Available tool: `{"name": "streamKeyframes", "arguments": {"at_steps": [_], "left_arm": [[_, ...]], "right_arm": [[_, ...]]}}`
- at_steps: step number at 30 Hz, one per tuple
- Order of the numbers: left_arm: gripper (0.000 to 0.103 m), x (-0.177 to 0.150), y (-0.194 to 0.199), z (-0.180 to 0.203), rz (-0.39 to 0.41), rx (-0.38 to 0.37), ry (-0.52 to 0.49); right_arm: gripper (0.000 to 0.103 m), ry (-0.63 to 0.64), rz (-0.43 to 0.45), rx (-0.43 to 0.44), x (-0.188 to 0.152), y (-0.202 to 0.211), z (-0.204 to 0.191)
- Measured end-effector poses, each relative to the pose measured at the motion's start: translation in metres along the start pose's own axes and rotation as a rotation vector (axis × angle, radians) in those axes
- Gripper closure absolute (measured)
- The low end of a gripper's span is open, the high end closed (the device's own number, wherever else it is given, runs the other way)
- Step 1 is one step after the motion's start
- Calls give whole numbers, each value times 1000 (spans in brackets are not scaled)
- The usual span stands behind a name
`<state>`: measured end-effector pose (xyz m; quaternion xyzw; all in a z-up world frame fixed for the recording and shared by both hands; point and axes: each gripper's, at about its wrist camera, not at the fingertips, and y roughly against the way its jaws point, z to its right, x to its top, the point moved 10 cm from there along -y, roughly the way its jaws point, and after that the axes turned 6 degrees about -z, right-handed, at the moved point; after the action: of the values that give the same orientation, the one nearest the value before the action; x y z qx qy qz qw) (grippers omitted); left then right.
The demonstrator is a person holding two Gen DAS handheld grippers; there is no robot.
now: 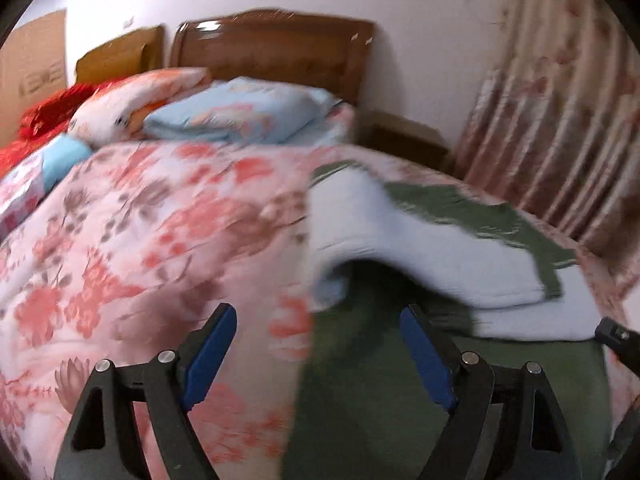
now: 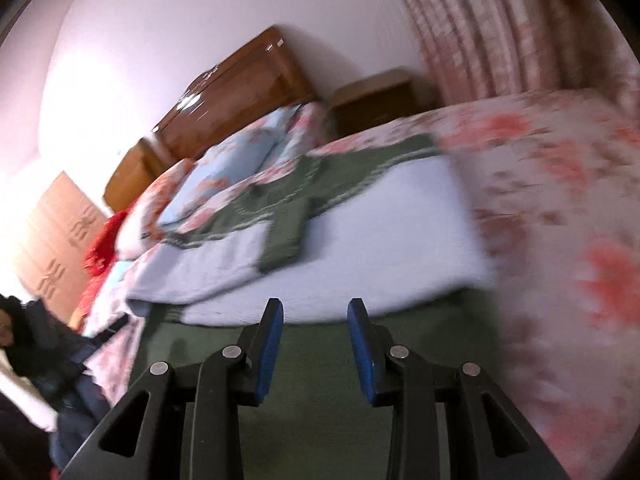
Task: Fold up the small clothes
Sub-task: 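Grasp the other white sleeve with the left tool and fold it across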
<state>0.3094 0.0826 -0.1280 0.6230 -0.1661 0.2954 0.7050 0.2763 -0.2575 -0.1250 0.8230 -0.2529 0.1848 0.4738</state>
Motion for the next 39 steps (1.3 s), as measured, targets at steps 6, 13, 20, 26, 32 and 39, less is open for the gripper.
{"name": "streamKeyframes", "arguments": {"at_steps": [6, 13, 20, 26, 32, 39], "left_arm": [[0, 3, -26, -15, -72, 40, 39], [0, 18, -48, -12, -108, 58, 12], [0, 18, -49, -18, -85, 130, 10], [0, 18, -33, -3, -12, 144, -79], [0, 16, -33, 9, -15, 214, -169], [0, 10, 2, -4, 44, 178, -125]], "right_arm": [[69, 33, -154, -9, 11, -74, -38], [70, -145, -92, 9, 37, -100, -36], [93, -34, 32, 90, 54, -67, -63], [93, -10, 122, 20, 54, 3, -29], [89, -74, -26, -87, 16, -39, 35], [78, -44, 129, -260, 29, 18, 36]]}}
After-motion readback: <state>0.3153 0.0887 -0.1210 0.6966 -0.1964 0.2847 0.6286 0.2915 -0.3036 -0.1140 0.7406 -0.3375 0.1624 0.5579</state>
